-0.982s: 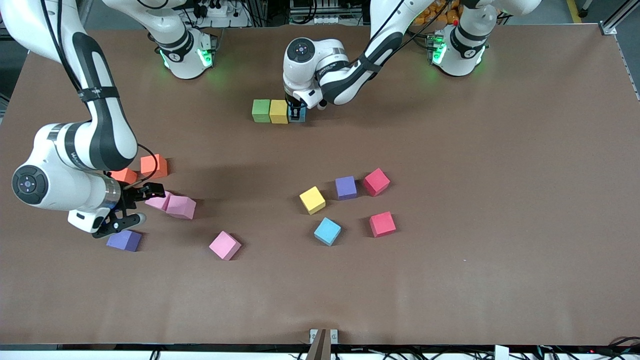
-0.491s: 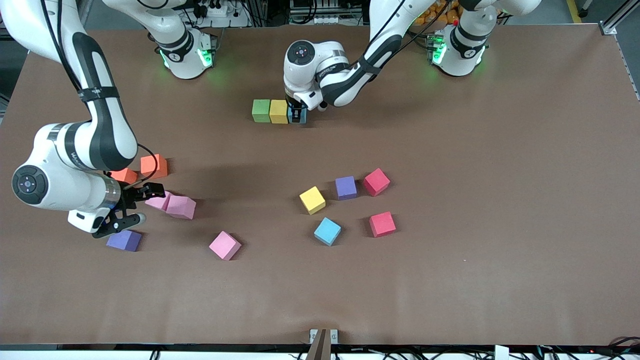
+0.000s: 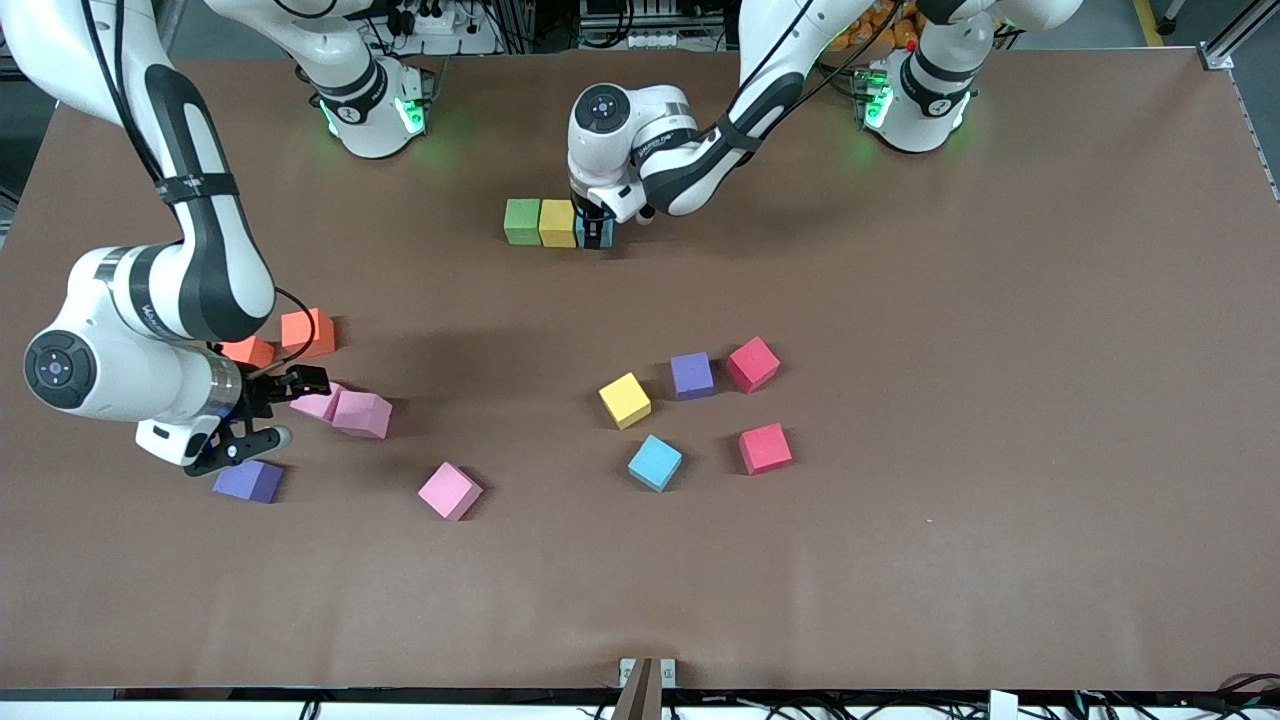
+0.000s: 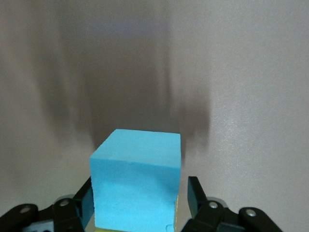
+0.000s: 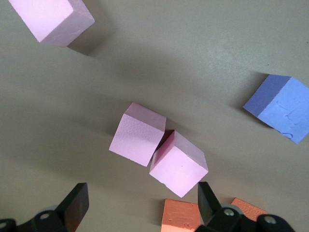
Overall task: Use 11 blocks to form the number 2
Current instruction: 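Lower the cyan cube next to the yellow cube and adjust it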
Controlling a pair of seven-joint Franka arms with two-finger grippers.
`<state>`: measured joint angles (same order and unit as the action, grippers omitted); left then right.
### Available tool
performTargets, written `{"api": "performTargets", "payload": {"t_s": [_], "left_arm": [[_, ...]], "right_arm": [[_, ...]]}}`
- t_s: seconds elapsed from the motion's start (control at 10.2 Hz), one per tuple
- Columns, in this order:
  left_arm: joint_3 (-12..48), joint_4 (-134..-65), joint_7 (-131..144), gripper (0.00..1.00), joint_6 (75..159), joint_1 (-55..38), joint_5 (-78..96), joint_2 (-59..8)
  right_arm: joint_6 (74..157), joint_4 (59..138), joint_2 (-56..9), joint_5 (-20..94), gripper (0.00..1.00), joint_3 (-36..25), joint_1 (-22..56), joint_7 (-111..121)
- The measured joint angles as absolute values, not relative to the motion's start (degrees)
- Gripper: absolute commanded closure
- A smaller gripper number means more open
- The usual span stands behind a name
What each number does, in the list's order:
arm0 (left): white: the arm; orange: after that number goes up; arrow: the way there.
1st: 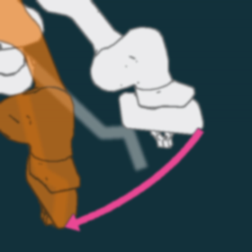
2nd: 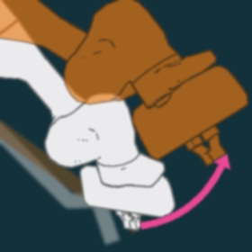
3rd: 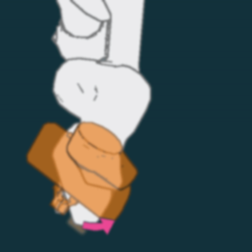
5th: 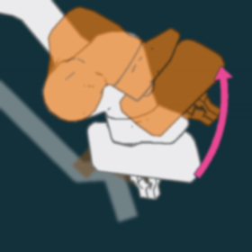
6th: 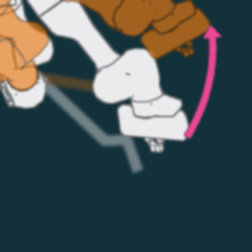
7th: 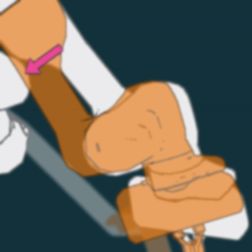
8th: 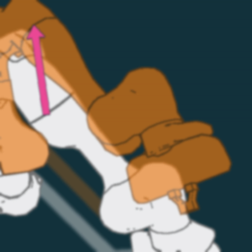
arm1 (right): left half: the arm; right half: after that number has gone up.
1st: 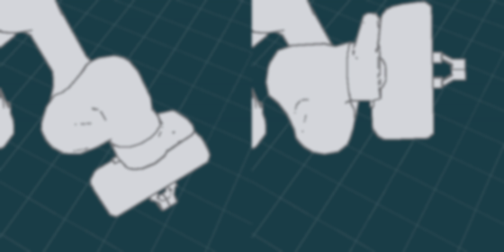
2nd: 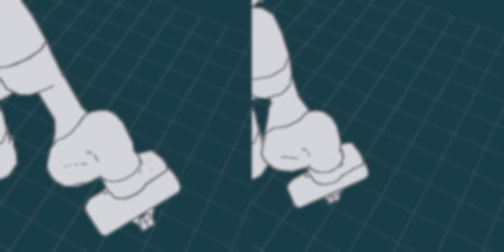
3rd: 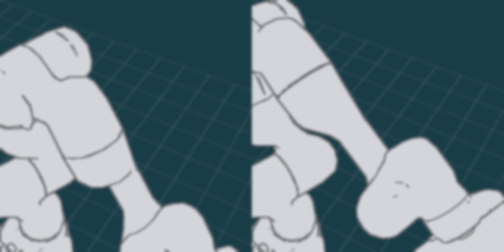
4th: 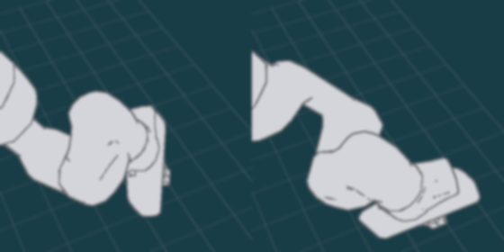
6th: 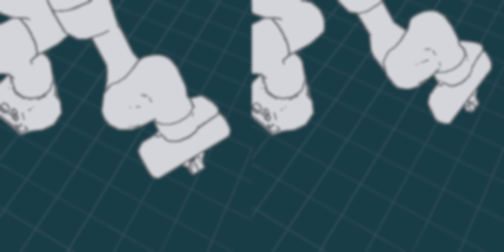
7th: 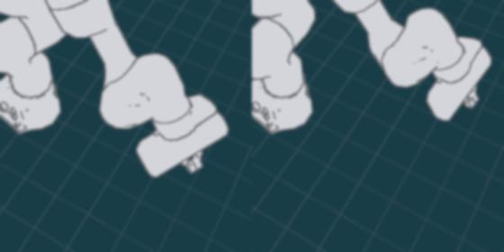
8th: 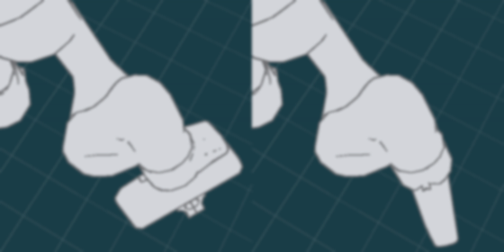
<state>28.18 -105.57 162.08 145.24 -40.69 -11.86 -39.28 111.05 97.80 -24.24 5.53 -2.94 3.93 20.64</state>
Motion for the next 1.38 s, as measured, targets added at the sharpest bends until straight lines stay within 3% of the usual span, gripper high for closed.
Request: {"api": "performTargets", "payload": {"t_s": [1.38], "left_arm": [[29.8,-105.2,162.1,0.2,144.8,-40.5,-11.9,-39.3]], "right_arm": [[111.1,97.8,-24.2,5.5,0.0,-2.9,3.9,20.6]]}}
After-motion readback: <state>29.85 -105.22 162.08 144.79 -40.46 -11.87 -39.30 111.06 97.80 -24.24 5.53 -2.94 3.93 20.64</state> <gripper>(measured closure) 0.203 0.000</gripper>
